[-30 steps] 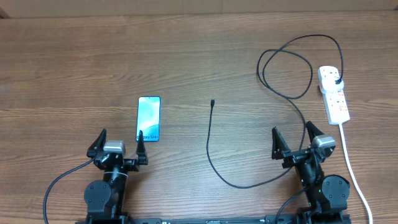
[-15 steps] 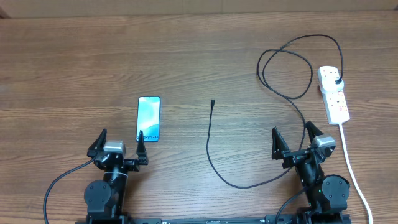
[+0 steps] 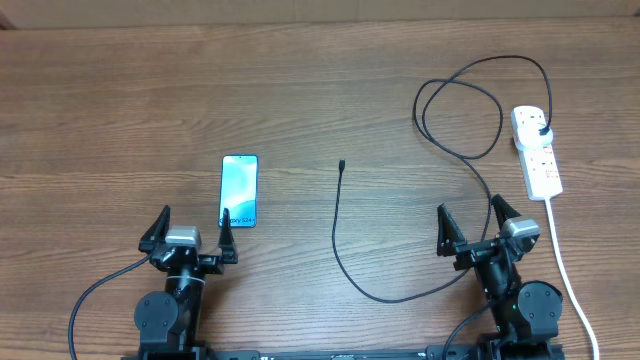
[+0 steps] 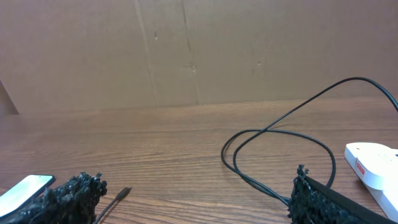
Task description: Plug charger to phone and switch on socket
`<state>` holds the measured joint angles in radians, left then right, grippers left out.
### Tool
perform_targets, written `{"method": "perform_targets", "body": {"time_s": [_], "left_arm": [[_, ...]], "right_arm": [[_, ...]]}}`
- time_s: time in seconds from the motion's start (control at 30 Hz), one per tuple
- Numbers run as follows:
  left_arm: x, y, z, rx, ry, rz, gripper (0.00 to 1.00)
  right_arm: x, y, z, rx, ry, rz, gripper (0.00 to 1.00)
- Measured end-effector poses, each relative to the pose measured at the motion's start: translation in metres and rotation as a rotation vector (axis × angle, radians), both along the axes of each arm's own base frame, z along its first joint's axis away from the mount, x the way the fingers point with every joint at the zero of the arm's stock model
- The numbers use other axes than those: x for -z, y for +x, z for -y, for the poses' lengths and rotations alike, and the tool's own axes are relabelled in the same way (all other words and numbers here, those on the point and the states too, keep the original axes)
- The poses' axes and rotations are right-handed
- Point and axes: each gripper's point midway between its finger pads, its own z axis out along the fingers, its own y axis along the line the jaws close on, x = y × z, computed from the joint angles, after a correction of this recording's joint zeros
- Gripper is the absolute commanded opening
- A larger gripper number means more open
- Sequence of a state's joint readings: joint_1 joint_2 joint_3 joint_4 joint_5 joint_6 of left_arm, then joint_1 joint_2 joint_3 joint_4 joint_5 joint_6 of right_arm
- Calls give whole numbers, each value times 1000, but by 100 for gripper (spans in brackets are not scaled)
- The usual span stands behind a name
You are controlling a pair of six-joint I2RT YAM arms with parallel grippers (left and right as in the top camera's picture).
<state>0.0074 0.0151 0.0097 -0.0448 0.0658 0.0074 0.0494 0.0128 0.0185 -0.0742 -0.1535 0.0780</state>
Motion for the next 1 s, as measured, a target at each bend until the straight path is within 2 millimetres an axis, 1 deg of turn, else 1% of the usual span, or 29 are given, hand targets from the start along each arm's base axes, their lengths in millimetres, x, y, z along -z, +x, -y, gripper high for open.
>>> {"method": "perform_targets", "body": {"time_s": [0.53, 0.77, 1.0], "left_arm": [[0, 0, 0, 0, 0, 1, 100], [-12, 0, 0, 0, 0, 50, 100], [-14, 0, 0, 1, -4, 58, 100]], "right_arm": [[0, 0, 0, 0, 0, 0, 100], [0, 0, 0, 0, 0, 0, 100], [0, 0, 0, 0, 0, 0, 100]]}}
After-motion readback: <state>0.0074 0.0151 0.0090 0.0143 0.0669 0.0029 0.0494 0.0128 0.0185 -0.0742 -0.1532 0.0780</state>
